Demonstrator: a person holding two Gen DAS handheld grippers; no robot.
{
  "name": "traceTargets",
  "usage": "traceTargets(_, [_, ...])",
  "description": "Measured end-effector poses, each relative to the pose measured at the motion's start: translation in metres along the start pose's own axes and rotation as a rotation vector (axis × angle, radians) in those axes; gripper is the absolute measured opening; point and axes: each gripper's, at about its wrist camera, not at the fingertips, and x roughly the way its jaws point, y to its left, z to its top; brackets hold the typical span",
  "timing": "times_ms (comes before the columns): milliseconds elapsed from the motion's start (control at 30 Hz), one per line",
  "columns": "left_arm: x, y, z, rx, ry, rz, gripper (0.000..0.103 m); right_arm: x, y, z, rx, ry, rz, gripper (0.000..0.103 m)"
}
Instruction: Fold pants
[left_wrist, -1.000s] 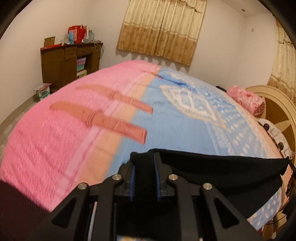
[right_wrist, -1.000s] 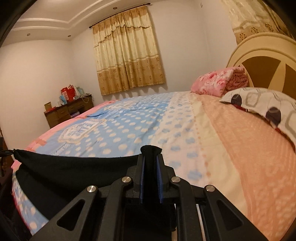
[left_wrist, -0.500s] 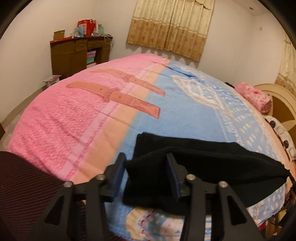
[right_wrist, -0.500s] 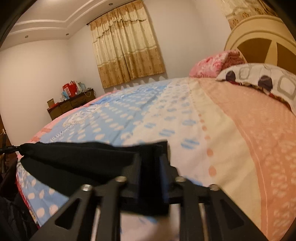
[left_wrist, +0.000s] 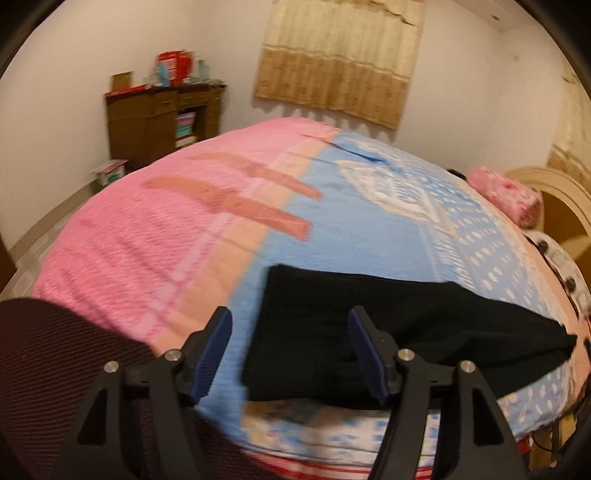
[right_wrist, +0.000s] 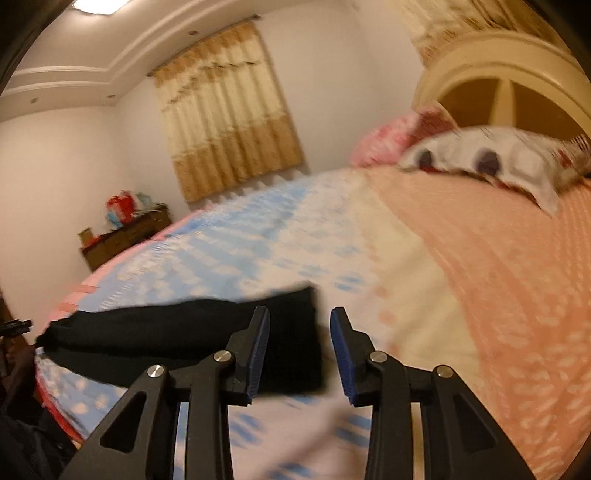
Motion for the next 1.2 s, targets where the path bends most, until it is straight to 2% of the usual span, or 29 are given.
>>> traceTargets(33, [0.001, -0.010, 0.000, 0.027, 0.004, -0.006, 0.068, 0.003, 0.023, 0.007, -0.041, -0.003, 0.029, 0.043])
traceTargets(67, [0.003, -0.024, 0.000, 0.063, 0.014, 0.006, 0.068, 0.007, 0.038, 0.012, -0.064, 0.000, 0.047, 0.053])
traceTargets(133, [0.005, -0.037, -0.002, 0.089, 0.046, 0.026, 0.068, 0.023, 0.081, 0.021, -0.118, 0.023, 0.097, 0.064])
traceTargets(267, [0.005, -0.039, -0.016, 0.089, 0.112, 0.064, 0.068, 0.064, 0.179, 0.017, -0.248, 0.119, 0.263, 0.065])
traceTargets(367, [0.003, -0.024, -0.025, 0.074, 0.139, 0.095, 0.068, 0.091, 0.254, 0.004, -0.364, 0.187, 0.406, 0.065])
traceTargets(433, [0.005, -0.008, -0.022, 0.046, 0.149, 0.105, 0.068, 0.106, 0.303, -0.007, -0.438, 0.226, 0.512, 0.065])
traceTargets(500, [0.010, 0.001, -0.014, 0.026, 0.148, 0.107, 0.068, 0.118, 0.348, -0.016, -0.517, 0.249, 0.582, 0.065])
traceTargets(633, [0.032, 0.009, 0.011, 0.018, 0.151, 0.080, 0.067, 0.136, 0.420, -0.040, -0.699, 0.264, 0.638, 0.065])
traceTargets(733, [0.059, 0.009, 0.028, 0.013, 0.188, 0.035, 0.060, 0.154, 0.454, -0.053, -0.756, 0.293, 0.641, 0.065])
traceTargets(767, [0.072, 0.009, 0.033, 0.014, 0.214, 0.008, 0.055, 0.160, 0.462, -0.056, -0.765, 0.306, 0.647, 0.065])
traceTargets(833, [0.089, 0.009, 0.036, 0.007, 0.247, 0.001, 0.042, 0.173, 0.474, -0.059, -0.796, 0.308, 0.639, 0.065])
traceTargets(900, [0.105, 0.008, 0.037, 0.012, 0.284, -0.001, 0.032, 0.182, 0.480, -0.061, -0.803, 0.330, 0.640, 0.055])
traceTargets(933, [0.107, 0.007, 0.037, 0.011, 0.287, 0.004, 0.030, 0.187, 0.484, -0.063, -0.801, 0.364, 0.653, 0.038])
traceTargets(967, [0.109, 0.008, 0.038, 0.009, 0.287, 0.003, 0.024, 0.190, 0.486, -0.066, -0.806, 0.389, 0.656, 0.028])
traceTargets(1000, [0.110, 0.008, 0.040, 0.010, 0.280, -0.007, 0.017, 0.192, 0.488, -0.071, -0.822, 0.405, 0.648, 0.026])
traceTargets(1033, [0.109, 0.008, 0.042, 0.014, 0.273, -0.015, 0.014, 0.192, 0.489, -0.074, -0.831, 0.418, 0.653, 0.018])
traceTargets(1067, [0.109, 0.008, 0.044, 0.017, 0.266, -0.020, 0.013, 0.191, 0.490, -0.078, -0.836, 0.433, 0.666, 0.013])
traceTargets(1200, [0.113, 0.009, 0.054, 0.013, 0.249, -0.021, 0.013, 0.179, 0.491, -0.093, -0.855, 0.435, 0.670, 0.010])
